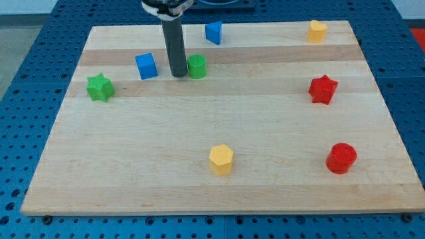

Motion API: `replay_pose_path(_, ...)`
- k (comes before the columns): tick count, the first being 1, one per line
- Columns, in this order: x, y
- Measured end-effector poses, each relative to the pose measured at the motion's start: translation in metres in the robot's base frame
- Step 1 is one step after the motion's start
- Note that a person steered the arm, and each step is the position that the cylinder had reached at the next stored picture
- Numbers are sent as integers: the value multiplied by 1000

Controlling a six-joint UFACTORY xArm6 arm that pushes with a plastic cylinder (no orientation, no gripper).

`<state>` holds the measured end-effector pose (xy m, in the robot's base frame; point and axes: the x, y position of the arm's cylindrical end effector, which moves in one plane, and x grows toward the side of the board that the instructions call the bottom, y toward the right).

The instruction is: Push the blue cube to the top left

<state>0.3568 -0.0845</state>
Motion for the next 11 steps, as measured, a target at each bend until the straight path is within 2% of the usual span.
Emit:
replay_pose_path(1,14,-5)
replay_pose_path(6,-16,-67)
replay_pose_path(11,-59,-102)
